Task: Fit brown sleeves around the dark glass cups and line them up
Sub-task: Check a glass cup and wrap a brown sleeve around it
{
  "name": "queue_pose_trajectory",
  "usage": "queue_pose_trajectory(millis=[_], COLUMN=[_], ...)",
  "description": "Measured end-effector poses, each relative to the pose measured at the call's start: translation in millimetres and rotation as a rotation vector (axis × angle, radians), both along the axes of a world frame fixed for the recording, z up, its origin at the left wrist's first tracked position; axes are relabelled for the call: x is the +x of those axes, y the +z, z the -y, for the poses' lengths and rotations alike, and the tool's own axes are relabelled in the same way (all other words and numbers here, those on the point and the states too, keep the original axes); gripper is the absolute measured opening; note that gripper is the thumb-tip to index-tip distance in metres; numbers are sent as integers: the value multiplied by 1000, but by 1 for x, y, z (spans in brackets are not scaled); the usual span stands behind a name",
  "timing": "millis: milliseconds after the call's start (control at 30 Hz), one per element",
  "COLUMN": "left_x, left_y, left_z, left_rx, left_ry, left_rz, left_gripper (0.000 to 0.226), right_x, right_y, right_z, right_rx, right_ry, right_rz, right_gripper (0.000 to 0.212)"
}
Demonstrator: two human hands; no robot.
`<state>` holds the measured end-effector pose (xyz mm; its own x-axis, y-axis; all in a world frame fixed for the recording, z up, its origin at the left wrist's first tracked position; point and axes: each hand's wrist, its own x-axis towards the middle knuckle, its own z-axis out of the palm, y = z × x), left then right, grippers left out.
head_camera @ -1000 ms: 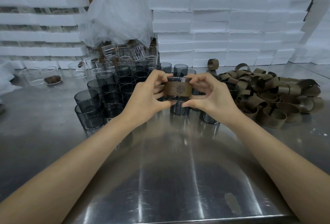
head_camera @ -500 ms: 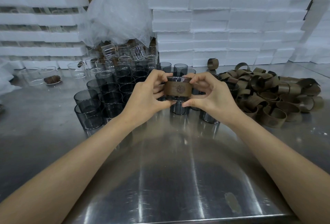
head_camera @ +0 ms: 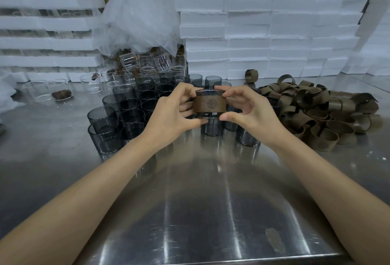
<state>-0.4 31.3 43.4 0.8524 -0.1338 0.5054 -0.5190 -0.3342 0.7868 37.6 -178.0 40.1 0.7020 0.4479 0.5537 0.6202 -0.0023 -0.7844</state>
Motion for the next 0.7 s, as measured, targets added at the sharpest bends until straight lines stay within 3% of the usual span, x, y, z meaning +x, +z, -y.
queue_pose_trajectory(millis=[233, 367, 700], left_x=[0, -1, -3], left_y=[2, 2, 0], left_z=[0, 3, 5], left_rx=[-35, -49, -22], left_ry=[3, -11, -10], left_rz=[6, -5, 3], left_gripper=[51, 51, 50], right_x=[-3, -3, -1], right_y=[-3, -2, -3], right_z=[-4, -5, -2], right_rx=[11, 0, -33], right_ry=[25, -93, -150], right_rz=[-67, -38, -14], right_gripper=[58, 53, 55])
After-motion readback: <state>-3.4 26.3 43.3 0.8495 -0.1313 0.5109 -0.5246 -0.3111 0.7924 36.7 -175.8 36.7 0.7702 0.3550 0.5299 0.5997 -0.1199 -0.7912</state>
